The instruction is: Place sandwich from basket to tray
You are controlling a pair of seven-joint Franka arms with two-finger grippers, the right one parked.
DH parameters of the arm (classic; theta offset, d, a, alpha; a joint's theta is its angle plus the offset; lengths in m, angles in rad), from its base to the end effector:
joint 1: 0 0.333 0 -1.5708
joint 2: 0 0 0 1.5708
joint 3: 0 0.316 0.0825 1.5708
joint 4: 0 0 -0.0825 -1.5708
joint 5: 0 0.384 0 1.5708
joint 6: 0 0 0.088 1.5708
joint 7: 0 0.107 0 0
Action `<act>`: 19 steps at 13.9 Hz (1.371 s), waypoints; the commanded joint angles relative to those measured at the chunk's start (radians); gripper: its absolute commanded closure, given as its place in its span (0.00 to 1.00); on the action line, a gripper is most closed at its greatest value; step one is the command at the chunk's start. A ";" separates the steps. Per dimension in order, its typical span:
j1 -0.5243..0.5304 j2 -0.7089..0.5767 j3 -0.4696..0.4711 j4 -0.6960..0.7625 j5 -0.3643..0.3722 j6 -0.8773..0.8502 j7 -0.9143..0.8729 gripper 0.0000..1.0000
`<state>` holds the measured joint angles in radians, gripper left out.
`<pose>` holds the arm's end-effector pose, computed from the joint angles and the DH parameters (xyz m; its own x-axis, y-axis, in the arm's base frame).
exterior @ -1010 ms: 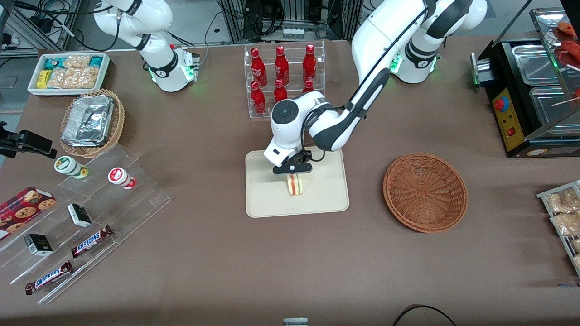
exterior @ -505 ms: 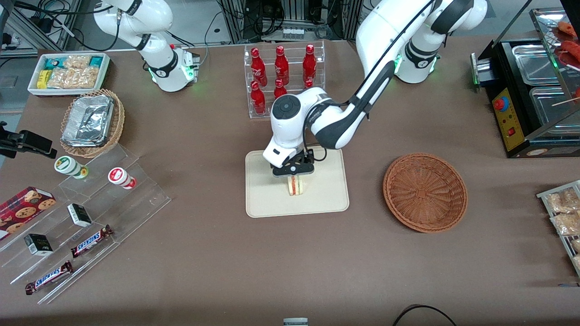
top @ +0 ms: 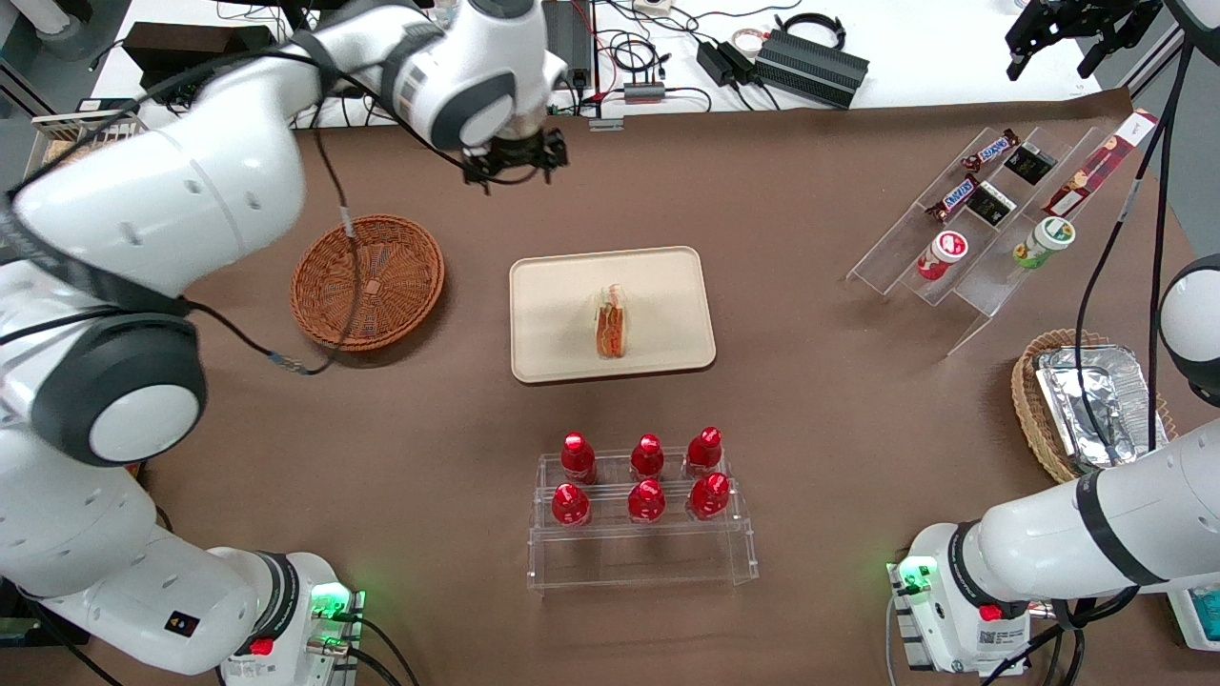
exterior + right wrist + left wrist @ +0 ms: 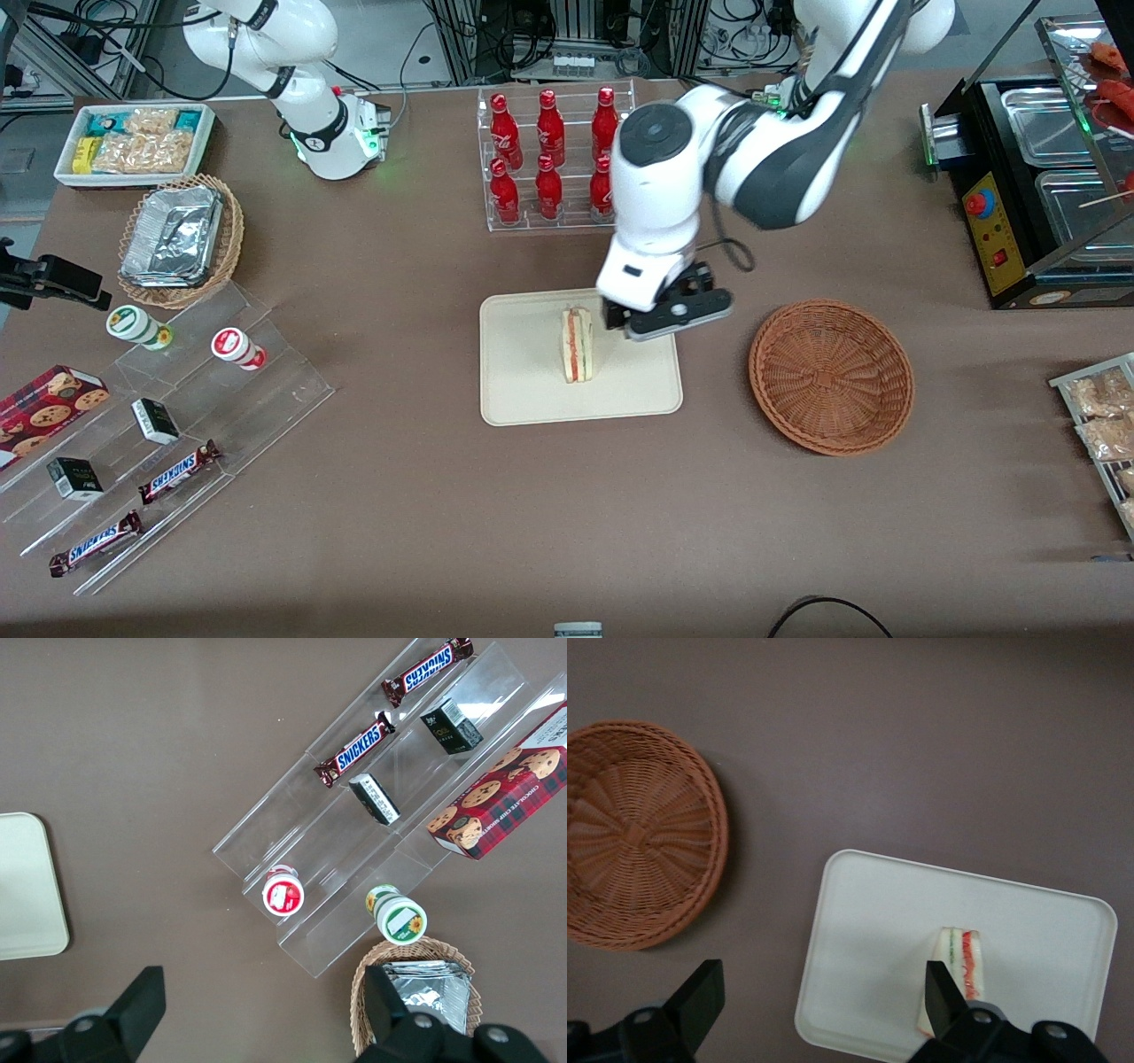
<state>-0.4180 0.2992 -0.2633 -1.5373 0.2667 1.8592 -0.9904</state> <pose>0.5327 -0.3804 0.4914 0.9570 0.2376 0.1663 0.2526 -0.9647 -0.0751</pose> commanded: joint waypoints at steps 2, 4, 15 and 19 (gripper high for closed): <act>0.146 -0.162 -0.005 -0.050 -0.101 -0.148 0.295 0.00; 0.240 -0.224 -0.005 -0.070 -0.138 -0.187 0.451 0.00; 0.458 -0.261 0.153 0.029 -0.296 -0.321 0.993 0.00; 0.456 -0.278 0.196 0.023 -0.288 -0.304 1.096 0.00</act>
<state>0.0566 0.0212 -0.1055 -1.5332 -0.0165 1.5550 0.0511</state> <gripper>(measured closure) 0.000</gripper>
